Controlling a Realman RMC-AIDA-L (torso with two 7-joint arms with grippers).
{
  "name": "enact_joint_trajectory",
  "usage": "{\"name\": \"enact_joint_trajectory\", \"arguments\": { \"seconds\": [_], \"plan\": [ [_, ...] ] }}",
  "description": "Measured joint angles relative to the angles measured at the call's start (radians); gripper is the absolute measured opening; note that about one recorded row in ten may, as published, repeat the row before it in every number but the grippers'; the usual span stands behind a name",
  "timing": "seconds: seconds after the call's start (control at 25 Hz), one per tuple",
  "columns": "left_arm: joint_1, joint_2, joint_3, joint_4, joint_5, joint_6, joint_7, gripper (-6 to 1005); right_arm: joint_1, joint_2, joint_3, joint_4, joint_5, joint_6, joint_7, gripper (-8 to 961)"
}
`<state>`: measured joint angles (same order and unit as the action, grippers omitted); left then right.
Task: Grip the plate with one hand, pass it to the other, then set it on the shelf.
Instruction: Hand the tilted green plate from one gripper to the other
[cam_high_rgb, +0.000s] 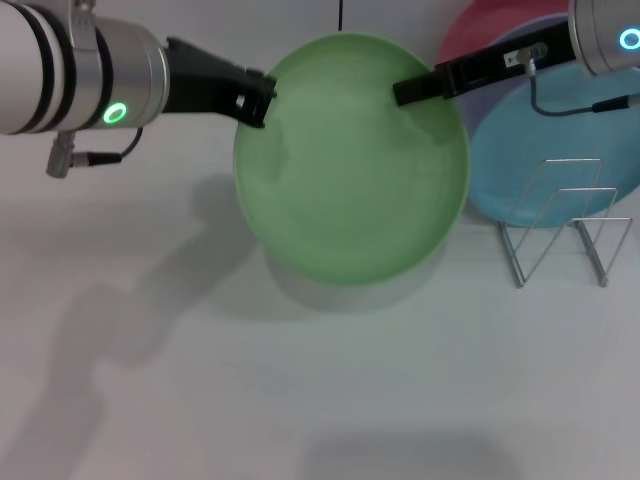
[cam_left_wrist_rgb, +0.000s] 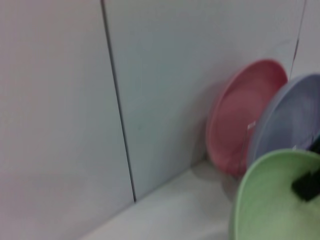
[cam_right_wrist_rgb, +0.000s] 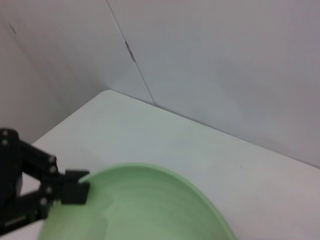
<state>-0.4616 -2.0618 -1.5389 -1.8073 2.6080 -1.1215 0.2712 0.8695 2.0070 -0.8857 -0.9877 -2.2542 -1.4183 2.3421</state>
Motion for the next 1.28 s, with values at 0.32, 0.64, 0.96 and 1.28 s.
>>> {"name": "enact_joint_trajectory", "arguments": {
  "seconds": [0.32, 0.64, 0.96, 1.28],
  "plan": [
    [0.032, -0.004, 0.012, -0.04, -0.037, 0.048, 0.031, 93, -0.015, 0.006, -0.01, -0.031, 0.003, -0.018, 0.017, 125],
    [0.057, -0.004, 0.014, -0.071, -0.041, 0.073, 0.032, 458, -0.026, 0.004, -0.011, -0.06, -0.026, -0.02, 0.035, 121],
    [0.079, -0.004, 0.015, -0.086, -0.036, 0.107, 0.042, 714, -0.03, -0.008, -0.011, -0.077, -0.033, -0.027, 0.027, 111],
    [0.242, -0.003, 0.056, -0.111, -0.034, 0.418, 0.126, 839, -0.07, -0.029, -0.003, -0.26, -0.068, -0.073, -0.055, 66]
  ]
}}
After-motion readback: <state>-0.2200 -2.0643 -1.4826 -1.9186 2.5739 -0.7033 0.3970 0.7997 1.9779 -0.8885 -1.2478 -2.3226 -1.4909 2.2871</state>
